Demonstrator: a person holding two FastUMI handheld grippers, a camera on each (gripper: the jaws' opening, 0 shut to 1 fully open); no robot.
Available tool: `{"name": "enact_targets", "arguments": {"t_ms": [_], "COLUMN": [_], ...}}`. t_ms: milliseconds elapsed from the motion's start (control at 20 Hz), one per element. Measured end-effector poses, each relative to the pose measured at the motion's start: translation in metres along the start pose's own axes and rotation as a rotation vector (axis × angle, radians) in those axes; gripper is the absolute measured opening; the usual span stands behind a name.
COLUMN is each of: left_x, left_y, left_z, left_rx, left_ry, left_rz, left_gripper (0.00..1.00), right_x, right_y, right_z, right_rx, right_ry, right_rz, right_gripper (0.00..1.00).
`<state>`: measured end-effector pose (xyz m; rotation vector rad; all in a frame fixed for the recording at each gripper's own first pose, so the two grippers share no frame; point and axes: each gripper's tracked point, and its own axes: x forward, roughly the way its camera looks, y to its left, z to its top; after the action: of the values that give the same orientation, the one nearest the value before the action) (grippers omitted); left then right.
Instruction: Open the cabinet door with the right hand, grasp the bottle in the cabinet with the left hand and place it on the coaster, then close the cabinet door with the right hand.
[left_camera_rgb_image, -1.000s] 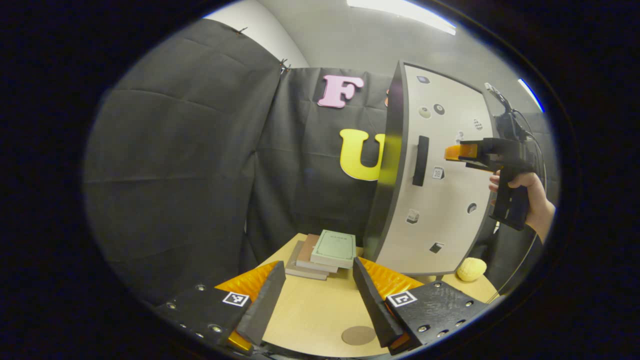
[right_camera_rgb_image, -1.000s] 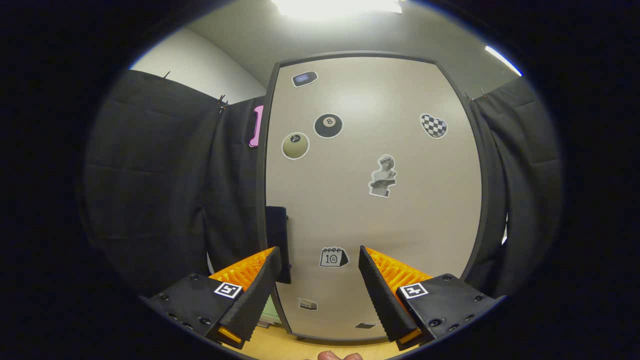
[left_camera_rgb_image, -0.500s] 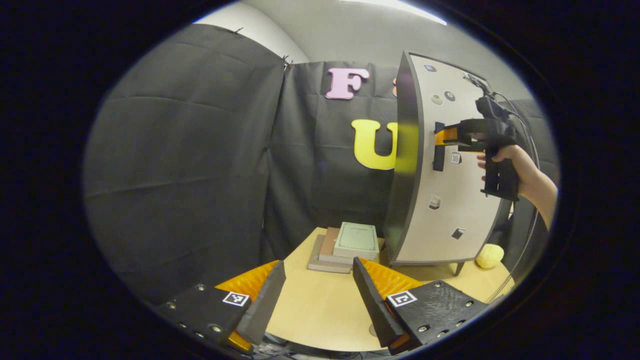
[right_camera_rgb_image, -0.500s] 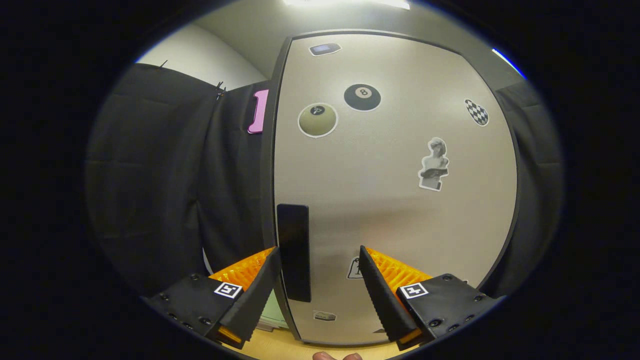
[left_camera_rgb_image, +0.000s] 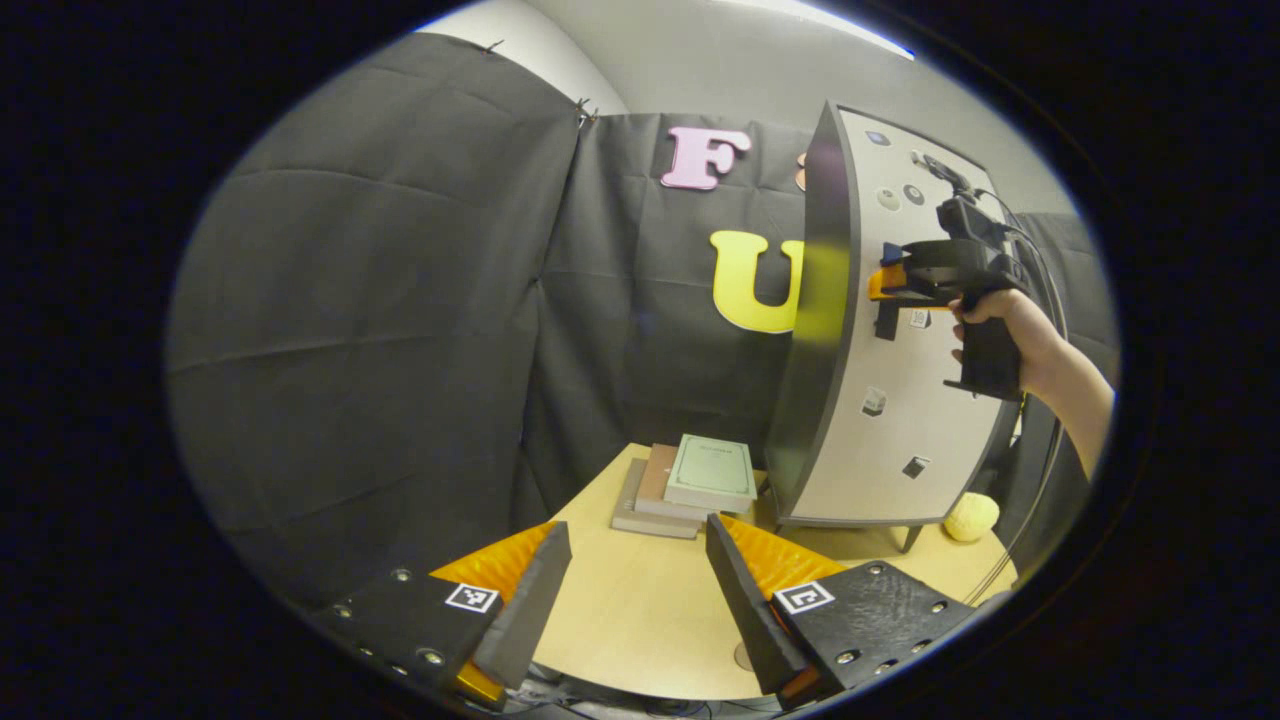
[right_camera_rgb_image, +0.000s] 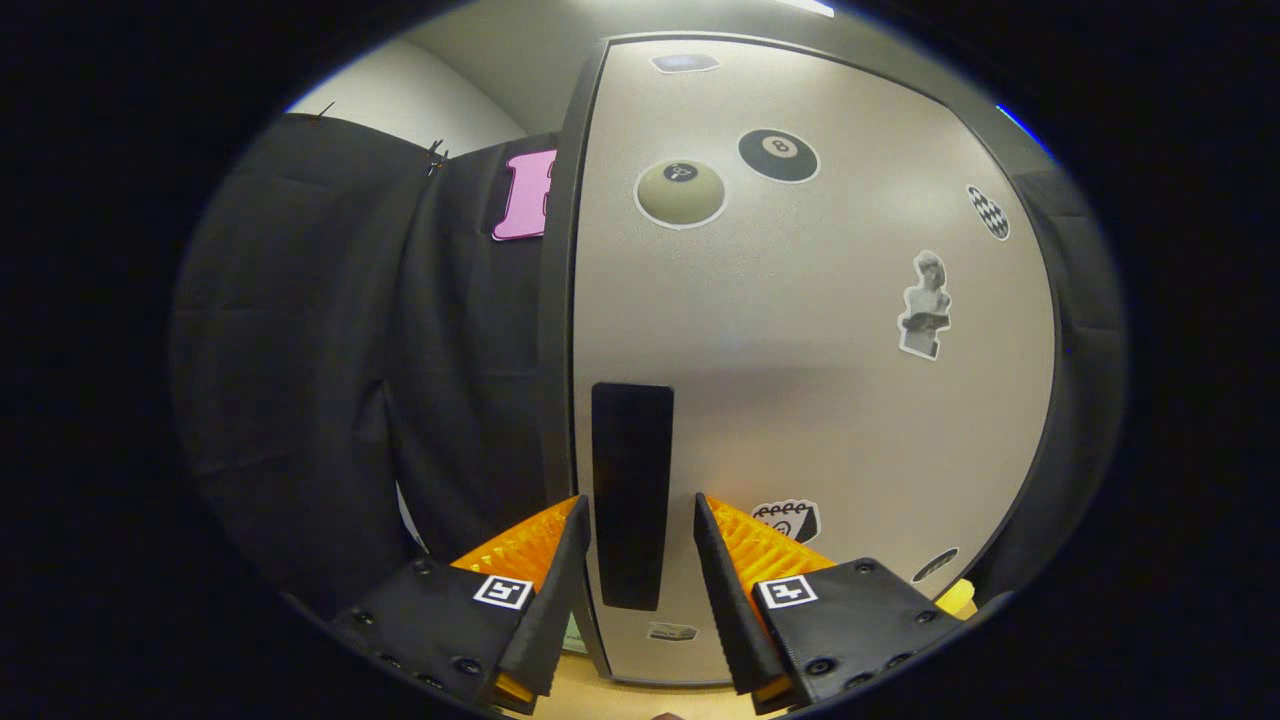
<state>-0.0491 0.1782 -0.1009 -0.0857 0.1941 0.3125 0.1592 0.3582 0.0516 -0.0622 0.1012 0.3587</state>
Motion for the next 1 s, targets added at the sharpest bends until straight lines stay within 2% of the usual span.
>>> {"name": "enact_targets", "arguments": {"t_ms": [100,150,250,300,450,500,600,700,800,1000], "left_x": [0.000,-0.001,-0.003,-0.006,-0.011,-0.012,-0.013,-0.013,-0.015,-0.017], "left_y": [0.000,0.001,-0.001,-0.002,-0.001,-0.001,-0.001,-0.003,-0.005,-0.004], "left_z": [0.001,0.002,0.003,0.006,0.004,0.004,0.004,0.003,0.001,0.004], "left_rx": [-0.003,-0.002,-0.002,-0.008,-0.025,-0.030,-0.041,-0.056,-0.074,-0.088], "left_ry": [0.000,-0.002,-0.002,-0.012,-0.011,-0.011,-0.017,-0.014,-0.010,-0.010], "left_rz": [-0.005,-0.007,-0.015,-0.022,-0.030,-0.030,-0.031,-0.029,-0.027,-0.026], "left_gripper": [0.84,0.84,0.84,0.84,0.82,0.87,0.82,0.84,0.82,0.87], "right_x": [0.002,0.002,0.003,0.002,0.000,0.000,-0.003,-0.007,-0.014,-0.031], "right_y": [0.001,0.000,0.001,0.001,0.003,0.002,0.002,0.002,0.003,0.004], "right_z": [0.000,0.001,-0.001,0.000,0.001,-0.002,0.000,-0.002,-0.002,-0.003], "right_rx": [0.031,0.035,0.046,0.048,0.038,0.037,0.022,0.006,-0.001,-0.009], "right_ry": [0.008,0.007,0.009,0.004,-0.010,-0.002,0.005,0.010,0.008,0.003], "right_rz": [-0.013,-0.018,-0.018,-0.014,0.014,0.026,0.051,0.071,0.089,0.149], "right_gripper": [0.37,0.34,0.36,0.29,0.24,0.20,0.11,0.11,0.11,0.11]}}
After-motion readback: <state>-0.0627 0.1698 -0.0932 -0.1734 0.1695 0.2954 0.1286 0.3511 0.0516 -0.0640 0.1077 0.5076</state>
